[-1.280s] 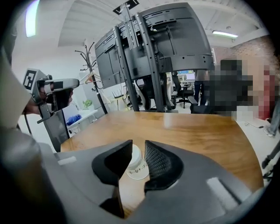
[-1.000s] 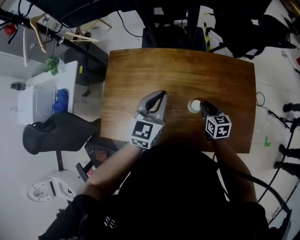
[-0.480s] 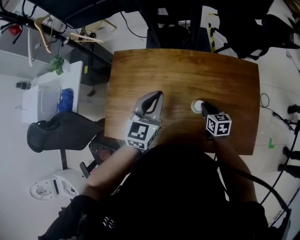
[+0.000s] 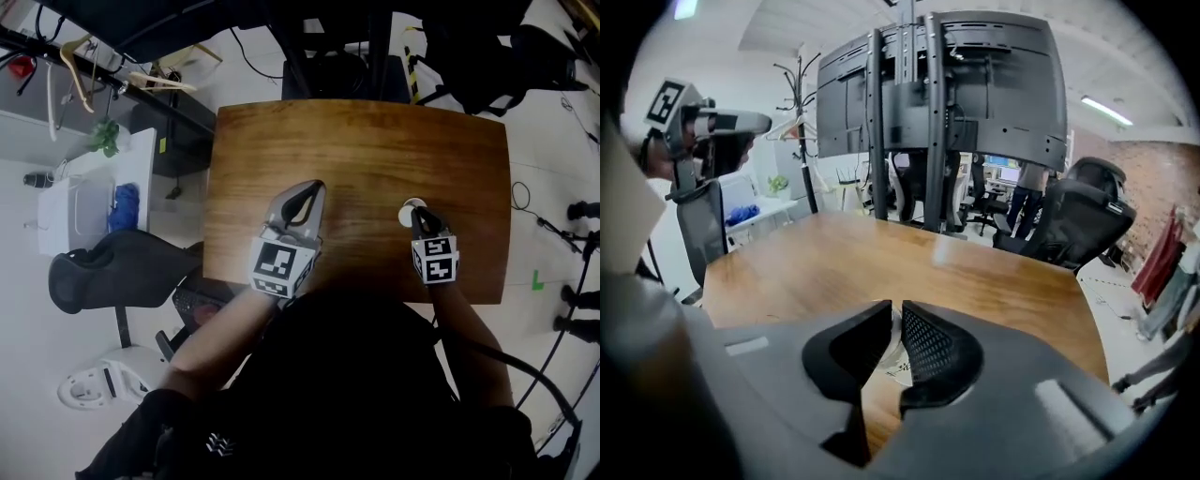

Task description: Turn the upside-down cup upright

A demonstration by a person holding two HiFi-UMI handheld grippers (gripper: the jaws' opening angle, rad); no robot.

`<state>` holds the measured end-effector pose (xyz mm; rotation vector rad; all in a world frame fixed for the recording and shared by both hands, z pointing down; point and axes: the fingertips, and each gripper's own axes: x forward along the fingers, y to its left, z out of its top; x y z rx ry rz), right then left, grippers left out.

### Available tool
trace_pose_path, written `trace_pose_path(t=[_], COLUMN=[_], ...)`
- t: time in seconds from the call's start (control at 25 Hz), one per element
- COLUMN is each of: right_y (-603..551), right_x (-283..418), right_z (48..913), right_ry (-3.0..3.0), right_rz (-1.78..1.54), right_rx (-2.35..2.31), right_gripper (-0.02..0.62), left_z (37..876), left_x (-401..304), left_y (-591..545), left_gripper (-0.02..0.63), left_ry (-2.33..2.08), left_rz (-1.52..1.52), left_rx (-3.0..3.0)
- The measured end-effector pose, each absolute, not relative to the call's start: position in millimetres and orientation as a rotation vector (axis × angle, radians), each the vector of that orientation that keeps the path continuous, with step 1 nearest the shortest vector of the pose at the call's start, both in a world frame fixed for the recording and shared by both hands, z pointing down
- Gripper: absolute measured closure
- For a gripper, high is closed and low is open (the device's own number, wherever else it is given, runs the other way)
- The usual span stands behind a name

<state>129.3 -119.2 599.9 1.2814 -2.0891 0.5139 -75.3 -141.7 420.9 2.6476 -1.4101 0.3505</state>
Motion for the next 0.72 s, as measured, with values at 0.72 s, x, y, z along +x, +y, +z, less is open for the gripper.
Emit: trace_pose_path(t=[0.72], right_y=[-87], right_x=[15], right_z=[608], right_ry=[-2.295], right_rz=[0.401], right_rx=[0.964], right_gripper=[0.551], left_z=[418], left_x=[-98], left_y=[-129], left_gripper=[0.606], left_ry=[-1.491], left_rz=[0.404], left_rx=[2.596])
